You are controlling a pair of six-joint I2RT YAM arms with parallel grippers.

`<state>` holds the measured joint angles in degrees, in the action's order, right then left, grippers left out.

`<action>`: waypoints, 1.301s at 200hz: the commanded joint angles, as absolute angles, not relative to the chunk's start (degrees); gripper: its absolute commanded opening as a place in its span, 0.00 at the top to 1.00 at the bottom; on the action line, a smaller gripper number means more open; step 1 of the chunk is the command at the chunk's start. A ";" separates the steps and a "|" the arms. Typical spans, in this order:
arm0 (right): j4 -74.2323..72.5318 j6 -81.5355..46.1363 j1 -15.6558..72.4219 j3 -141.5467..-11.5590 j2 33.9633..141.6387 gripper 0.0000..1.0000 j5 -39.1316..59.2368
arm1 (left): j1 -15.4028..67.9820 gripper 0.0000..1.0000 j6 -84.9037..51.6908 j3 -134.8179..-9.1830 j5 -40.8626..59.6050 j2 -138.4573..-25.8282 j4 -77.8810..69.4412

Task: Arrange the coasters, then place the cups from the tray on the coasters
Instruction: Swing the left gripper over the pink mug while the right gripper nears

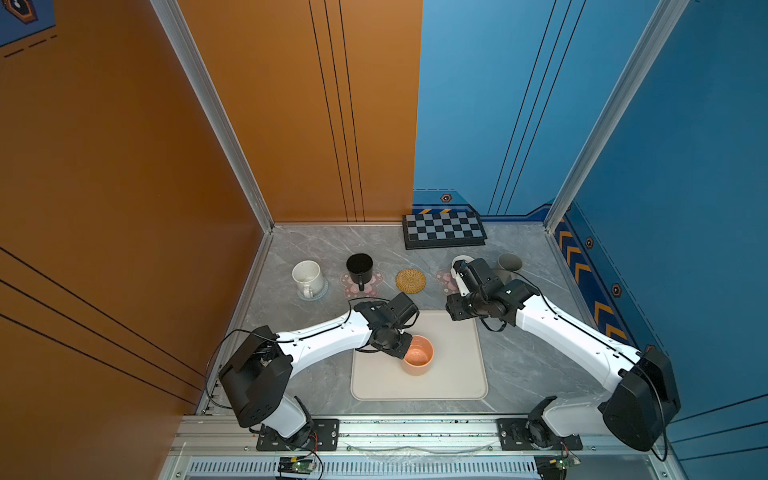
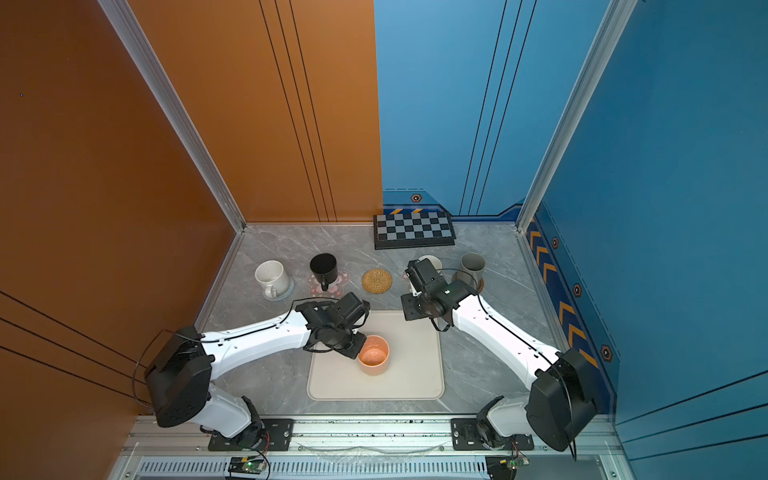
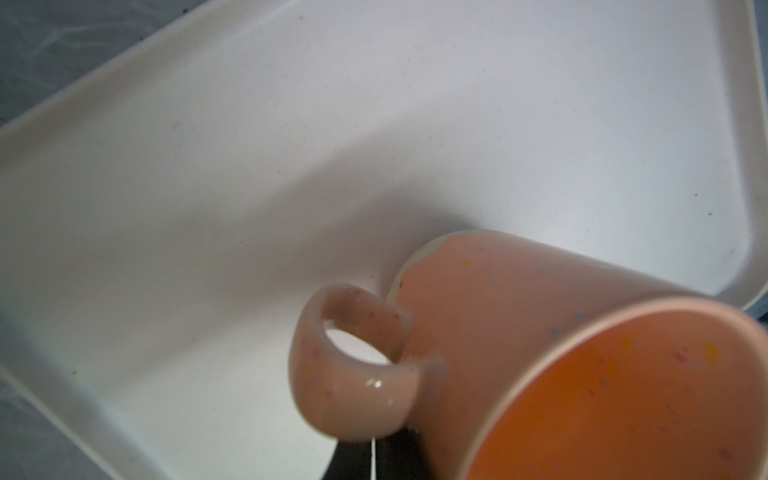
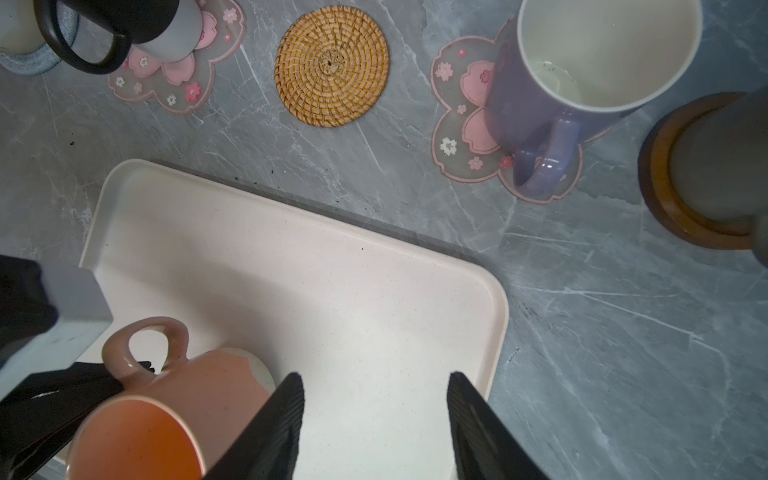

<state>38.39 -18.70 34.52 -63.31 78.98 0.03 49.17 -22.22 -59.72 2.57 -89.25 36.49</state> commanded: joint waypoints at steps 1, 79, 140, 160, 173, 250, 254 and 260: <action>39.37 -17.32 34.66 -62.42 78.41 0.42 -0.17 | 48.67 0.92 -19.63 -62.17 1.89 -90.54 36.83; 39.99 -16.79 34.70 -61.41 77.82 0.42 0.53 | 47.77 0.92 -9.94 -65.48 4.36 -93.99 36.42; 40.85 -16.26 34.48 -60.29 75.91 0.42 0.46 | 43.68 0.95 -3.70 -65.21 7.94 -95.36 34.62; 40.99 -16.28 34.54 -60.38 75.70 0.43 0.27 | 43.46 0.95 -2.83 -66.30 8.78 -95.40 34.41; 41.01 -16.26 34.40 -60.61 75.74 0.43 0.26 | 43.44 0.95 -2.62 -67.13 9.88 -95.74 34.28; 41.39 -16.11 34.43 -60.87 75.88 0.43 0.46 | 44.13 0.95 -0.86 -71.25 15.91 -99.95 33.68; 41.36 -16.10 34.43 -60.76 75.90 0.43 0.44 | 44.11 0.95 -0.78 -71.43 16.44 -100.16 33.59; 41.34 -16.09 34.45 -60.66 75.81 0.43 0.52 | 44.04 0.95 -0.49 -71.79 17.13 -100.56 33.41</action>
